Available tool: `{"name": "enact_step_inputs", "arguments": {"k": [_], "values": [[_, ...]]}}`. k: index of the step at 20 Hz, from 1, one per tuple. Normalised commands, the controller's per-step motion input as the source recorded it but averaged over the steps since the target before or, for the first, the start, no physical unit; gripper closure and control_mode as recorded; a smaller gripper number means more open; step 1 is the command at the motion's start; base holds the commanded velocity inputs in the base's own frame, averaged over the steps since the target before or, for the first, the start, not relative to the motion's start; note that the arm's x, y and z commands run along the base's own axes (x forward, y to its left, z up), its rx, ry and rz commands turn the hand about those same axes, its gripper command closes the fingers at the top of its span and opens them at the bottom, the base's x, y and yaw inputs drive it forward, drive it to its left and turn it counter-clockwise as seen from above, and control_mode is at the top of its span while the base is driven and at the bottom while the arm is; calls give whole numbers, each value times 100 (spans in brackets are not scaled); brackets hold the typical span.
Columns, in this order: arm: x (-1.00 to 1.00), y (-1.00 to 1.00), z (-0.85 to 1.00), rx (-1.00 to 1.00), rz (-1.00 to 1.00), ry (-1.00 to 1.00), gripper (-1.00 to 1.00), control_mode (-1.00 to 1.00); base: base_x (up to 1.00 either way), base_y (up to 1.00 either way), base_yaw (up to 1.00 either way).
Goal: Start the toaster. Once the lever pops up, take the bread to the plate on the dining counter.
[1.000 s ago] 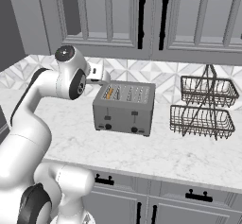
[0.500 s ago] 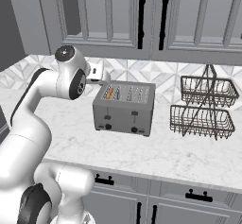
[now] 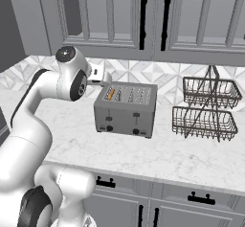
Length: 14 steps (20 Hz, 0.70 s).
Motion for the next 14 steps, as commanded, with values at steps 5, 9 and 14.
{"name": "enact_step_inputs", "arguments": {"k": [5, 9, 14], "values": [[0, 0, 0, 0, 0, 0, -100, -100, 0, 0, 0], [0, 0, 0, 0, 0, 0, -100, -100, 0, 0, 0], [0, 0, 0, 0, 0, 0, -100, -100, 0, 0, 0]]}}
